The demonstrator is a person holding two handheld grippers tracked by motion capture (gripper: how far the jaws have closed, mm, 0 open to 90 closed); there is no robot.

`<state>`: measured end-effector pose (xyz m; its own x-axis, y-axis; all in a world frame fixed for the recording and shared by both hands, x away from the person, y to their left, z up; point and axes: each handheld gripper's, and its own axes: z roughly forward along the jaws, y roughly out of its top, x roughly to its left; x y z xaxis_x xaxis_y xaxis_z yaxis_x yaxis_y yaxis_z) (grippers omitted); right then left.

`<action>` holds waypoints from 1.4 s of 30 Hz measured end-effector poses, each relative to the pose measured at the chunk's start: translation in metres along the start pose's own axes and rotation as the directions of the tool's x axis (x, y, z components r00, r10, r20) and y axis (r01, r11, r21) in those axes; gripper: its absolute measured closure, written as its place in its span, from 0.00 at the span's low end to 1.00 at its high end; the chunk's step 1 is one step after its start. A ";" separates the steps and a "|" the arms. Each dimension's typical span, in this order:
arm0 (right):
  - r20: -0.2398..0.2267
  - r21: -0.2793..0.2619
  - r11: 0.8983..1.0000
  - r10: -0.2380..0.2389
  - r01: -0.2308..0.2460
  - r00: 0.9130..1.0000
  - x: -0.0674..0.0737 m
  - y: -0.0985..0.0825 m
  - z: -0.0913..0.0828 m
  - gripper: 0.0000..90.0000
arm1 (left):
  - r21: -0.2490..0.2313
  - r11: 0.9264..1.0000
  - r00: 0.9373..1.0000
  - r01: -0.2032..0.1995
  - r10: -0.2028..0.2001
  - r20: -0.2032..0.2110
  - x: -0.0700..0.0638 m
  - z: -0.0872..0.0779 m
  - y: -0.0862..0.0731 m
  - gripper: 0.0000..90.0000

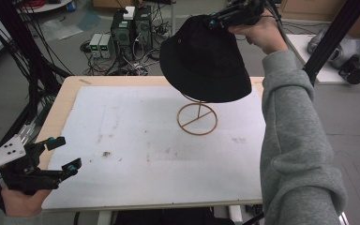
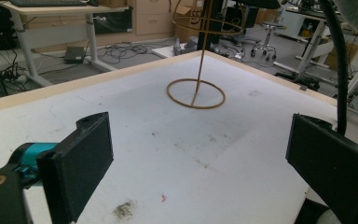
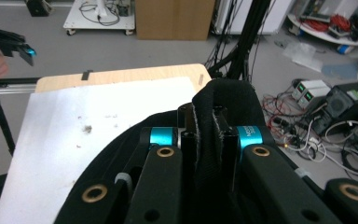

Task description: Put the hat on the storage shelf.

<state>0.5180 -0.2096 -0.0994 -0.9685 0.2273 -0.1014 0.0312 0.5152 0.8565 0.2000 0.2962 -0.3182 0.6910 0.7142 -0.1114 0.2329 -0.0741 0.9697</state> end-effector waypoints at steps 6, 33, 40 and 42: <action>-0.008 0.010 0.999 0.034 -0.034 0.999 -0.004 -0.011 0.011 0.94 | -0.001 1.000 1.000 0.002 -0.002 0.001 0.001 0.001 -0.001 0.08; -0.068 0.041 0.991 0.130 -0.128 0.989 0.002 -0.068 0.044 0.91 | 0.009 1.000 1.000 0.019 -0.019 0.023 -0.001 0.007 0.000 0.08; -0.065 0.027 0.990 0.137 -0.135 0.988 0.002 -0.070 0.044 0.89 | 0.019 1.000 0.999 0.025 -0.025 0.022 0.001 0.009 -0.002 0.08; -0.063 0.025 0.990 0.139 -0.137 0.988 0.002 -0.071 0.044 0.86 | 0.020 0.999 0.999 0.028 -0.028 0.023 0.000 0.010 -0.002 0.08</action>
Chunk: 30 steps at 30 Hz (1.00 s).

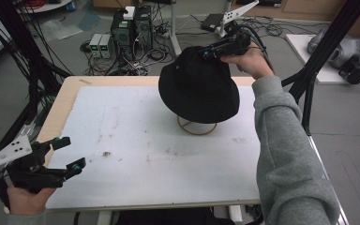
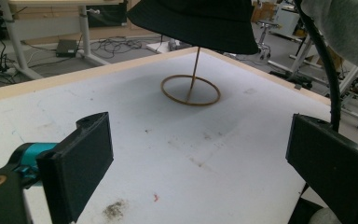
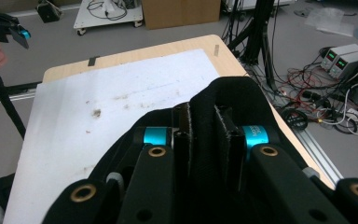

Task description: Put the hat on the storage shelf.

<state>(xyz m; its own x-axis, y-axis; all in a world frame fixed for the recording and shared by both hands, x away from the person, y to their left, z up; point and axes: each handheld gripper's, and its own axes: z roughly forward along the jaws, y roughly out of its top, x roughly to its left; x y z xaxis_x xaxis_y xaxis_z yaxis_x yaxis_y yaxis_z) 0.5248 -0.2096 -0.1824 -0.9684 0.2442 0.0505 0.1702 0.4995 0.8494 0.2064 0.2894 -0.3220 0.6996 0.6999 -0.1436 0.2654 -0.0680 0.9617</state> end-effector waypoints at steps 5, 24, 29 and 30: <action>0.006 0.005 1.000 0.005 -0.005 1.000 0.001 0.000 -0.001 0.74 | 0.010 1.000 1.000 0.001 -0.001 -0.011 0.000 0.001 0.000 0.08; 0.042 -0.162 0.981 0.119 -0.111 0.992 -0.001 -0.005 -0.020 0.12 | 0.004 1.000 1.000 -0.009 0.009 0.004 -0.002 0.005 0.002 0.08; 0.060 -0.168 0.981 0.112 -0.101 0.992 0.001 -0.009 -0.022 0.12 | 0.001 1.000 1.000 -0.008 0.008 0.007 -0.002 0.005 0.002 0.08; 0.064 -0.166 0.981 0.112 -0.100 0.992 0.002 -0.009 -0.023 0.12 | 0.001 1.000 1.000 -0.008 0.008 0.008 -0.002 0.005 0.002 0.08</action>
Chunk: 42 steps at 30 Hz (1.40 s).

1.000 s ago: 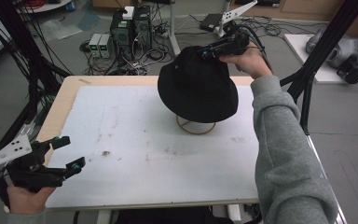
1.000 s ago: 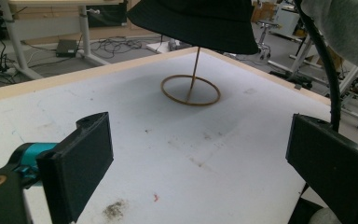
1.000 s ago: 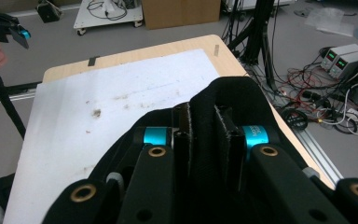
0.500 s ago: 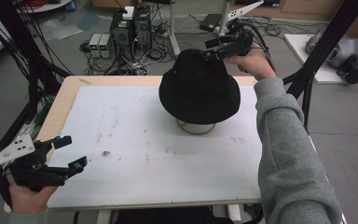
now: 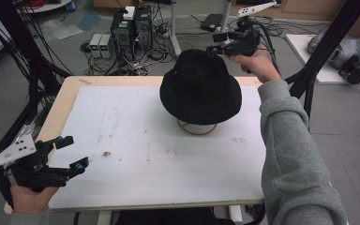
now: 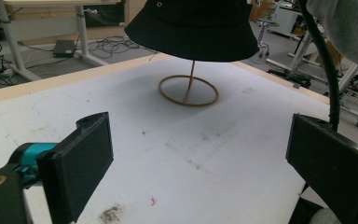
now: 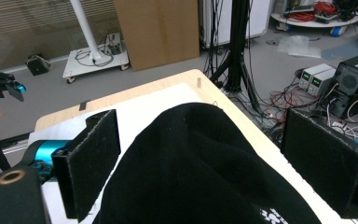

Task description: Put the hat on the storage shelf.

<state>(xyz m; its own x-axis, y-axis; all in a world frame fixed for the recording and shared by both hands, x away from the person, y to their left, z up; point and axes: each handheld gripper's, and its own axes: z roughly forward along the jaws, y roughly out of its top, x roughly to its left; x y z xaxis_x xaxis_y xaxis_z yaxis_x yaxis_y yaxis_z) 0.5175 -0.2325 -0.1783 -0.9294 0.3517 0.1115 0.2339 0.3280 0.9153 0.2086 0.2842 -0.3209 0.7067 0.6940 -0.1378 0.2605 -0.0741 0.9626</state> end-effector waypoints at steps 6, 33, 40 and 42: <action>-0.012 0.006 1.000 -0.028 0.028 1.000 0.006 0.002 -0.004 0.12 | -0.002 1.000 1.000 -0.002 0.002 -0.002 -0.001 -0.001 0.001 0.08; 0.074 -0.017 0.998 -0.056 0.058 0.996 0.055 -0.025 -0.049 0.12 | -0.036 0.999 0.999 -0.036 0.037 0.011 -0.008 -0.005 0.013 0.08; 0.099 -0.045 0.998 -0.044 0.049 0.994 0.070 -0.046 -0.060 0.12 | -0.051 0.998 0.999 -0.030 0.031 0.010 -0.006 -0.008 0.013 0.08; 0.104 -0.034 0.999 -0.034 0.038 0.994 0.072 -0.050 -0.062 0.12 | -0.056 0.998 0.999 -0.034 0.034 0.010 -0.007 -0.009 0.014 0.08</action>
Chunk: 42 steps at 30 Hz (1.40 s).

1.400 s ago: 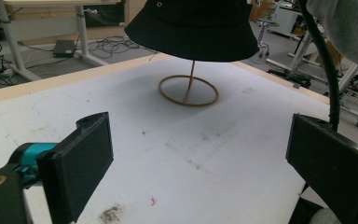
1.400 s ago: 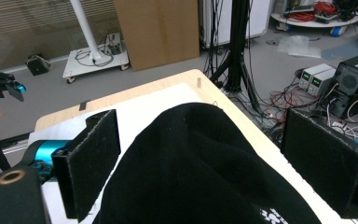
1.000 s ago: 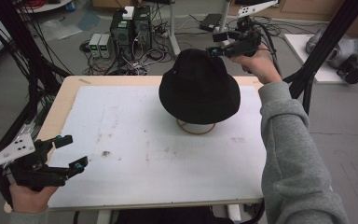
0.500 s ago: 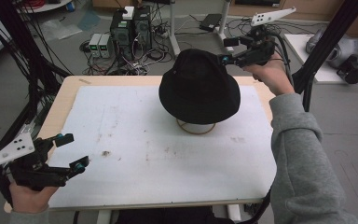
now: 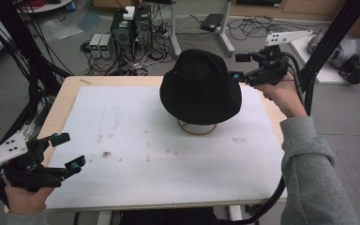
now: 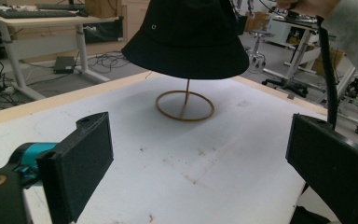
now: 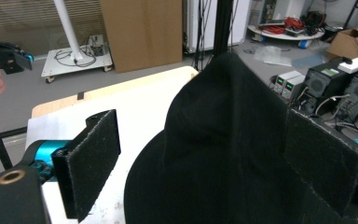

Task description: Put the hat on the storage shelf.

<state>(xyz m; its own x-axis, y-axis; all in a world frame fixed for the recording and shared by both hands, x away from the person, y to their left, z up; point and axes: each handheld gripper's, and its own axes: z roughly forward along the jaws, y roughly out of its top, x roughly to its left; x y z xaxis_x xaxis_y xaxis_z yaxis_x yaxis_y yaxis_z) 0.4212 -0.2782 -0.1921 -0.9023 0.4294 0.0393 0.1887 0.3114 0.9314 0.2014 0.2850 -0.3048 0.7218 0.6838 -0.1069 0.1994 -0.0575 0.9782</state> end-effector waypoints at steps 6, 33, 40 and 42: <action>0.036 0.026 0.999 0.029 -0.030 0.999 0.012 -0.008 -0.011 0.12 | 0.002 1.000 1.000 -0.006 0.006 0.004 -0.001 0.002 0.001 0.08; 0.095 -0.072 0.997 0.028 -0.021 0.995 0.044 -0.090 -0.034 0.12 | 0.013 1.000 1.000 -0.002 0.002 0.022 0.002 0.015 0.001 0.08; 0.106 -0.107 0.994 0.041 -0.029 0.994 0.048 -0.107 -0.043 0.12 | 0.009 1.000 1.000 0.011 -0.011 0.024 0.004 0.016 -0.001 0.08; 0.112 -0.111 0.993 0.047 -0.035 0.993 0.050 -0.113 -0.045 0.12 | 0.012 1.000 1.000 0.010 -0.010 0.024 0.003 0.016 -0.001 0.08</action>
<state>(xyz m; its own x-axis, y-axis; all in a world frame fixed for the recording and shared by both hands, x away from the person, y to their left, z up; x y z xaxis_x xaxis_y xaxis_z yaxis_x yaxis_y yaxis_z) 0.3376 -0.3305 -0.2787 -0.8433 0.5358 0.0425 0.1756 0.1998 0.9640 0.2142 0.2755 -0.3094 0.7356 0.6665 -0.1209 0.2146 -0.0600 0.9749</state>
